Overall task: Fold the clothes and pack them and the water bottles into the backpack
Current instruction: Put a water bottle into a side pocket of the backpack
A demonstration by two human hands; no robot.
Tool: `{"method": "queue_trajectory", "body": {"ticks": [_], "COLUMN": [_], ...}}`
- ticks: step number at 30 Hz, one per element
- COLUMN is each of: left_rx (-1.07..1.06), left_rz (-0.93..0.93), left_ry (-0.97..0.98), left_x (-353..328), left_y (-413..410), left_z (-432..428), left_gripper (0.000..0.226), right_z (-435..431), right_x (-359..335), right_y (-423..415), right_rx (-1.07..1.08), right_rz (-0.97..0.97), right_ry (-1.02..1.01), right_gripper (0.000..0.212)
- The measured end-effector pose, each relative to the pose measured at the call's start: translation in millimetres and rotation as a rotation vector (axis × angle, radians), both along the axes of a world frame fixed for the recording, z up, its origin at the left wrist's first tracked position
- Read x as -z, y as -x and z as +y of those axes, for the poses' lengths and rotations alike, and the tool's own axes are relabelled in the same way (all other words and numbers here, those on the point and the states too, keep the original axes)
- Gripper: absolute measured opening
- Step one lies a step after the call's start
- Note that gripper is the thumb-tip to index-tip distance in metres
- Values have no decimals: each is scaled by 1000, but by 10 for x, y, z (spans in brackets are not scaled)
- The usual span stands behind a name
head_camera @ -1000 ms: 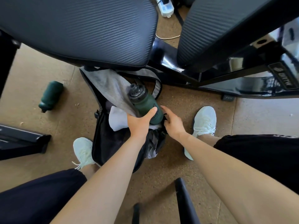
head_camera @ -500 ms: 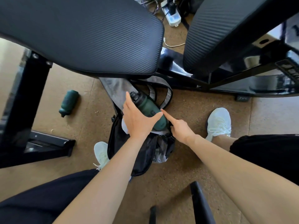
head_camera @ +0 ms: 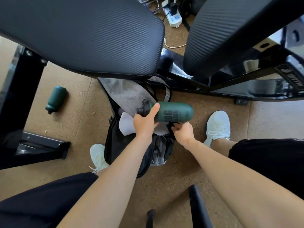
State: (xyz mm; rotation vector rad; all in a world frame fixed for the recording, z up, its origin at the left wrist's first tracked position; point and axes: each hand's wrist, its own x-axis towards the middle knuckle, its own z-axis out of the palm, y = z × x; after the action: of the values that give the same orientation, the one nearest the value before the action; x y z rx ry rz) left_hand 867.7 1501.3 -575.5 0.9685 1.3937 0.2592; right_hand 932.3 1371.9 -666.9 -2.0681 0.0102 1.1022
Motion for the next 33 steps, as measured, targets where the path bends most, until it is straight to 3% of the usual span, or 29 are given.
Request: {"method": "queue_trajectory", "body": {"ticks": [3, 6, 9, 11, 14, 20, 24, 28, 33], "left_rx": [-115, -131, -18, 50, 240, 665, 880, 932, 952], "left_rz": [-6, 81, 78, 104, 271, 477, 525, 586, 516], "left_ry": [143, 55, -28, -70, -169, -535, -704, -660, -775], "left_x": [233, 366, 318, 248, 140, 52, 100, 175, 308], "left_y": [129, 330, 392, 327, 166, -54, -172, -197, -237], "left_z": [7, 192, 335, 370, 343, 379, 309, 402, 160], "left_gripper": [68, 65, 63, 50, 31, 58, 63, 69, 75], "right_z": [-28, -36, -22, -19, -25, 52, 76, 86, 117], "right_x": [-16, -20, -27, -35, -50, -125, -165, -222, -181], "right_y": [6, -2, -9, -14, -33, -58, -59, -45, -171], "right_rx": [126, 133, 100, 4, -117, -89, -162, -307, -438], "right_rz": [63, 78, 52, -48, -184, -203, -239, -273, -110], "right_ry": [-33, -39, -20, 8, 71, 60, 71, 22, 38], "right_gripper": [39, 36, 32, 30, 26, 26, 33, 39, 70]}}
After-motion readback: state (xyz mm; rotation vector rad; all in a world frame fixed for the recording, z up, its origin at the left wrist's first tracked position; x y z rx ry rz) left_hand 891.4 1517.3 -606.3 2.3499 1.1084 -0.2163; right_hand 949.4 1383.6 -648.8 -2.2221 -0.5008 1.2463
